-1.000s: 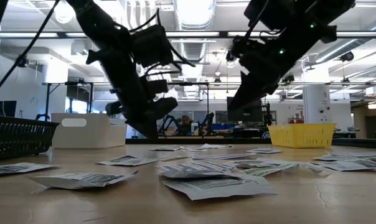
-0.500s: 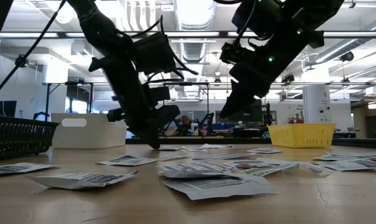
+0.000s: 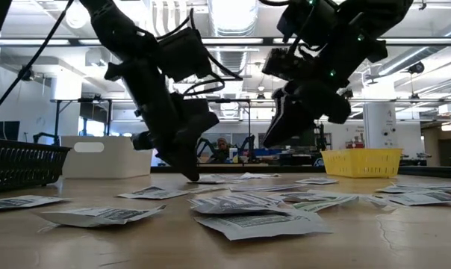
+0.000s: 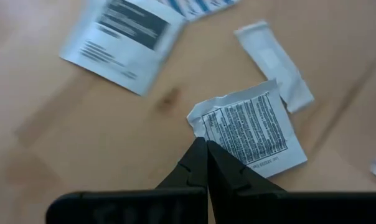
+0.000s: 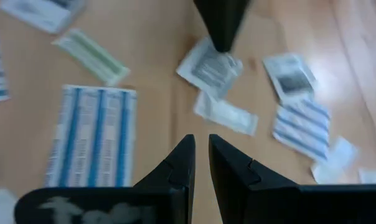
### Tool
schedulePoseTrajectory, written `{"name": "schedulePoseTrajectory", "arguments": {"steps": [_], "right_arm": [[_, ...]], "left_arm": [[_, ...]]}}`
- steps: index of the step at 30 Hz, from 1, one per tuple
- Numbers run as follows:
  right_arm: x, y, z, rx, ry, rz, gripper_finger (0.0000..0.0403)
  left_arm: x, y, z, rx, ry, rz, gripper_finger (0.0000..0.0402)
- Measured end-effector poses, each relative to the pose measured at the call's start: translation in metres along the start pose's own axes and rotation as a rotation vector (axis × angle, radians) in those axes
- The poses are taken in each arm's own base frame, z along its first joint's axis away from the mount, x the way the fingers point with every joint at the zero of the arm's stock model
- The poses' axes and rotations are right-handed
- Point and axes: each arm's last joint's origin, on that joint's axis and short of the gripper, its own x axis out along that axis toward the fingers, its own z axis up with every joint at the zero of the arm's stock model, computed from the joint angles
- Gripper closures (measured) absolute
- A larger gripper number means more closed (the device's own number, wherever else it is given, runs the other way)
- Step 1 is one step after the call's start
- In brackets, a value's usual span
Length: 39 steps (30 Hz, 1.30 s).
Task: Pick & Place First Aid Supplies
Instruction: Put the gray towelette pack into the white bin
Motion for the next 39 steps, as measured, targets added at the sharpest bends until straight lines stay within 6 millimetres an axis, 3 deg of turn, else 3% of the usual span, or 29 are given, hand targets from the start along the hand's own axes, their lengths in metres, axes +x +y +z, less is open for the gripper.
{"name": "schedulePoseTrajectory", "arguments": {"steps": [8,15,27,34,39], "right_arm": [[0.012,0.029,0.000,-0.261,-0.026,0.096,0.0350],[0.025,0.047,0.012,-0.437,-0.002,-0.043,0.0318],[0.058,0.054,0.021,-0.615,0.079,-0.136,0.0285],[0.075,0.058,0.022,-0.702,0.162,-0.116,0.0294],[0.083,0.059,0.023,-0.726,0.226,-0.200,0.0303]], "left_arm": [[-0.001,-0.007,-0.007,0.017,0.067,-0.077,0.0401],[-0.002,-0.011,-0.010,0.013,0.096,-0.111,0.0401],[-0.002,-0.012,-0.009,-0.011,0.083,-0.128,0.0401],[-0.002,-0.012,-0.007,-0.017,0.075,-0.142,0.0401],[-0.001,-0.011,-0.006,-0.024,0.082,-0.153,0.0401]]}}
